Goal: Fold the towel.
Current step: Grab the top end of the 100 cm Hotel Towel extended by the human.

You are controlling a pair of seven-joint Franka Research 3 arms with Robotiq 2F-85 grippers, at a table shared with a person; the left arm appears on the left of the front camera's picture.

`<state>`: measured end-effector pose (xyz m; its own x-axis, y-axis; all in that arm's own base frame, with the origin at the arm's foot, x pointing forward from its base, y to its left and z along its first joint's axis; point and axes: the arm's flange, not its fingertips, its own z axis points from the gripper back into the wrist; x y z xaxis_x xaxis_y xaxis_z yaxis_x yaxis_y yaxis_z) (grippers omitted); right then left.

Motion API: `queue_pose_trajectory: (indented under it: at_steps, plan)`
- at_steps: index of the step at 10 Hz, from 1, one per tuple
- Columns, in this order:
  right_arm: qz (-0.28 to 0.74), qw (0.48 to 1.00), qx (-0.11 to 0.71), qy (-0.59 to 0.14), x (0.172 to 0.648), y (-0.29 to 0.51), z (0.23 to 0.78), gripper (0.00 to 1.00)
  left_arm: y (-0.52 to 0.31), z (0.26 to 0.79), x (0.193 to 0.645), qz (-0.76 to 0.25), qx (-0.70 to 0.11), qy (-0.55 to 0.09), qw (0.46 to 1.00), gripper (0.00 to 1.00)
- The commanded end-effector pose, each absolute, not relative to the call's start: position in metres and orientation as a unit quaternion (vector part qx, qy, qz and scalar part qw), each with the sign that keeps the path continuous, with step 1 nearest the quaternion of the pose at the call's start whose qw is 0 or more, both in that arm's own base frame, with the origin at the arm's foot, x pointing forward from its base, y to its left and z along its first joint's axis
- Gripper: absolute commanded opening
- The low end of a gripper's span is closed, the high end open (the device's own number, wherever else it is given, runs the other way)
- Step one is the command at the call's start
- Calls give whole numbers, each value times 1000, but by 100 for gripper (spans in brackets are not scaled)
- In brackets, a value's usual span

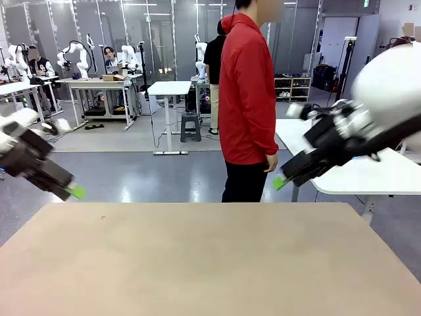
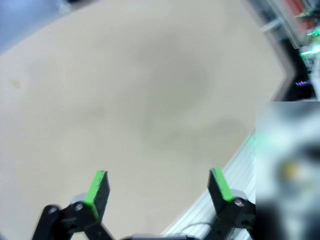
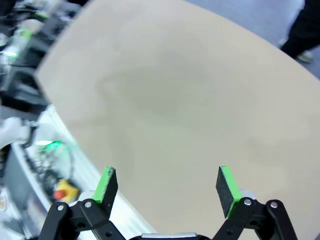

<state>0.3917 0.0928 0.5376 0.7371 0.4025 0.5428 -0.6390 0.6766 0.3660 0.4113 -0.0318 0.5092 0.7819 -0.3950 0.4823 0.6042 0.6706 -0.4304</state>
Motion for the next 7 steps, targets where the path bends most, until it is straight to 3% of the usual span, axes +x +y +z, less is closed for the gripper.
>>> queue_pose_trajectory:
  at_steps: [1,4,7]
  plan:
    - [288,862,379,-175,398,30,529,100,29,521,421,-273,-428,-88,857,100]
    - [268,805,492,-195,369,-76,514,100,147,512,388,-244,-588,-144,758,100]
    - [216,784,531,-240,336,-153,501,100,221,497,355,-186,-615,-207,738,100]
